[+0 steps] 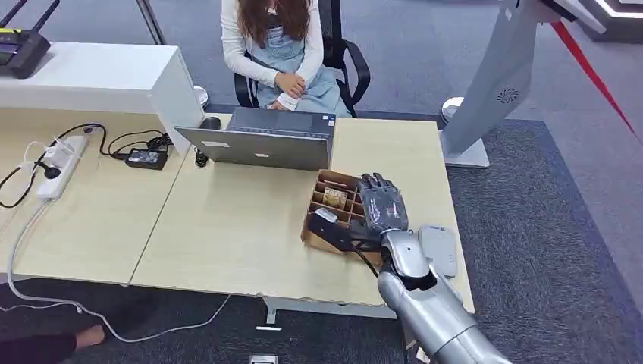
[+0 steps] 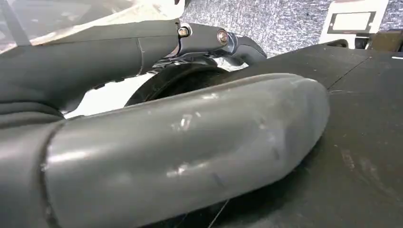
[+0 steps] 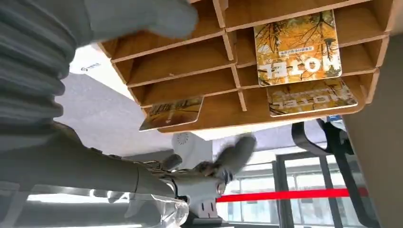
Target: Pass the card to the sensor for recognition and then transmit it.
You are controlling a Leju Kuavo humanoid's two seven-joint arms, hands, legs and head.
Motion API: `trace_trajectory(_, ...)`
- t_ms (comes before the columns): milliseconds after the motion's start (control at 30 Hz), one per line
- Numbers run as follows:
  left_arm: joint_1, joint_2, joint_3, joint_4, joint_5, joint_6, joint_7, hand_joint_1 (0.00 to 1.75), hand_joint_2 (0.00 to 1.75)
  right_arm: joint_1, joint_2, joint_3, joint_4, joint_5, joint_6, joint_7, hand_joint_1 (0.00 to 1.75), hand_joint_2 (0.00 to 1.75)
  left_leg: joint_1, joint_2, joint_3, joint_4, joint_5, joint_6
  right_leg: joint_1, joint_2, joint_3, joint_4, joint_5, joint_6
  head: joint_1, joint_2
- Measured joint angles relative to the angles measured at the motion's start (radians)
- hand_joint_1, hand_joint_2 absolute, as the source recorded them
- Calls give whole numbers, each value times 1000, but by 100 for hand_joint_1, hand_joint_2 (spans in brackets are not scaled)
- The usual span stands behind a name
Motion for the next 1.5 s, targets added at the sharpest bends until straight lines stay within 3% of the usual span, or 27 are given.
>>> trace_trajectory(1500,-2,-3,-1,0,-18,2,0,0,0,-37,-7,-6,-25,23,-21,3,19,175,0,0,0,0,0,0,0,0,0,0,0,0,0,0)
